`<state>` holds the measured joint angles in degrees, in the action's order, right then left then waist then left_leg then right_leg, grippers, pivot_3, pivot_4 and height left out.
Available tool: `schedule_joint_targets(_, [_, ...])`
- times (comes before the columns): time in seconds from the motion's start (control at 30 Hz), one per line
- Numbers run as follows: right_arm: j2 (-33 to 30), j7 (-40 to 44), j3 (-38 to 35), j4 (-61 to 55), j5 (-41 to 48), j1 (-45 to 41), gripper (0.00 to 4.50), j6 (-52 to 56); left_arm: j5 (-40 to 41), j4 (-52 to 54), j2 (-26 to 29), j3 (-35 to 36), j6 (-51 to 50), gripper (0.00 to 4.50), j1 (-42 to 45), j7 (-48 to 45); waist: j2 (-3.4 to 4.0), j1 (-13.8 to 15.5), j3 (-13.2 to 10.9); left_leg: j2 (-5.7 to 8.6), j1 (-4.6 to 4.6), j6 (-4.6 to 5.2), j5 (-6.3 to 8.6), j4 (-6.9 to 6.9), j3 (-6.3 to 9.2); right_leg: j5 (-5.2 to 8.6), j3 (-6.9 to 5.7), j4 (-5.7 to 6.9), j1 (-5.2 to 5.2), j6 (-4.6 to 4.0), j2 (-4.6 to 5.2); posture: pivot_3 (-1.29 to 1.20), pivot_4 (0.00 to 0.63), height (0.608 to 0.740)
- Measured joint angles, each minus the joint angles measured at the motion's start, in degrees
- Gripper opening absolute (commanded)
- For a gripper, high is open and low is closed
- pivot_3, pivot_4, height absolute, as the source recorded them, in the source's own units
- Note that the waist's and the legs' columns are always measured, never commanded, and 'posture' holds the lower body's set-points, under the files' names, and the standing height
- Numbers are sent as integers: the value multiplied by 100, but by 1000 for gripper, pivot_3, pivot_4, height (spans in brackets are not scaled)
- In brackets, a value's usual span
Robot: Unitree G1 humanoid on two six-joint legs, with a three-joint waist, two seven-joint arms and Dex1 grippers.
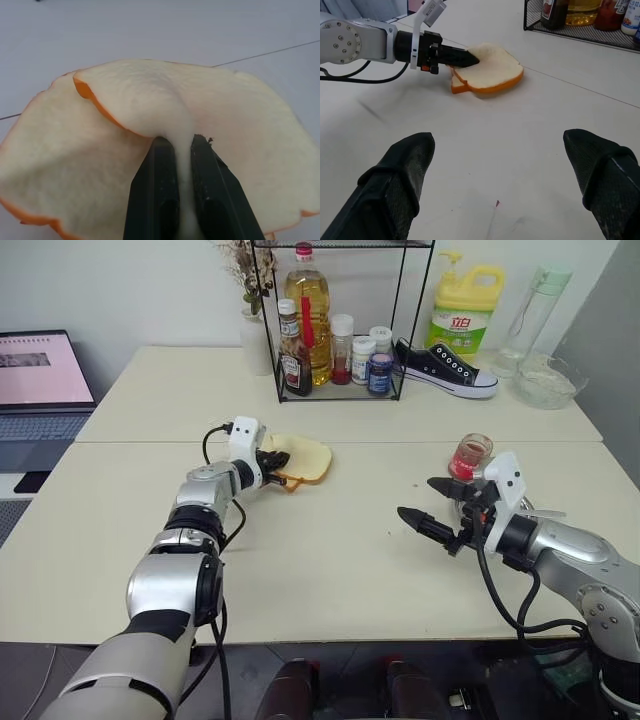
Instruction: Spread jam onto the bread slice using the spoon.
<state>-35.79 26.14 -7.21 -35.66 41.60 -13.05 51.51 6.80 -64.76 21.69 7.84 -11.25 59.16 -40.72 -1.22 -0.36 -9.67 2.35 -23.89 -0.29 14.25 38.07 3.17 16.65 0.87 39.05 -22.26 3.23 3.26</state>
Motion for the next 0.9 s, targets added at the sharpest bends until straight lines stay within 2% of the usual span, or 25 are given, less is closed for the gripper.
schedule_joint_targets(0.13, [-1, 5, -1, 5, 1, -2, 4500, -4, 394, 1007, 98, 102, -598, 10, -22, -546, 0, -1, 0, 0, -2, 0, 0, 0, 0, 0, 0, -2, -1, 0, 0, 0, 150, 740])
schedule_joint_targets(0.27, [-122, 51, -116, 5, 17, 4, 4500, 1, 992, 3184, 287, -51, -1751, 10, -533, -1270, 2, -36, 1, -3, 0, -2, -1, -1, -1, 0, 8, -4, 0, 0, 1, 0, 150, 740])
schedule_joint_targets(0.33, [-183, 84, -221, -4, 51, 17, 4500, 18, 1214, 3795, 315, -135, -2248, 10, -743, -1430, 2, -36, 1, -4, 0, -2, -1, -1, 1, 0, 6, -3, 1, 0, 0, 0, 150, 740])
schedule_joint_targets(0.5, [-614, 212, -785, -346, 691, 442, 4500, 354, 1967, 5740, 588, -875, -3554, 10, -1657, -2160, 3, -32, 1, -6, 0, -1, -1, -1, 1, 0, 10, -5, 3, 0, 2, 0, 150, 740])
schedule_joint_targets(0.63, [-915, 205, -1286, -718, 1296, 777, 4500, 639, 2030, 6394, 907, -1526, -3700, 10, -2036, -2695, 5, -17, 2, -9, 5, -1, -1, -2, 2, 0, 11, -5, 10, -1, 1, 0, 150, 740])
schedule_joint_targets(0.73, [-949, 72, -1429, -833, 1604, 949, 4500, 716, 1985, 6461, 952, -1952, -3576, 10, -2130, -3003, 4, -4, 2, -8, 5, 0, 0, -1, 2, 0, 9, -6, 13, -1, 1, 0, 150, 740])
schedule_joint_targets(0.8, [-950, -44, -1430, -876, 1707, 997, 4500, 732, 1822, 6362, 926, -2204, -3246, 10, -2117, -3063, 4, 8, 2, -6, 5, 0, 0, -1, 0, 0, 9, -7, 13, -1, 2, 0, 150, 740])
schedule_joint_targets(0.9, [-952, -204, -1417, -932, 1840, 1040, 4500, 732, 1175, 5606, 769, -2591, -2246, 10, -1984, -3008, 4, 23, 2, -5, 6, 0, 0, -1, -1, 0, 7, -8, 15, -1, 2, 0, 150, 740])
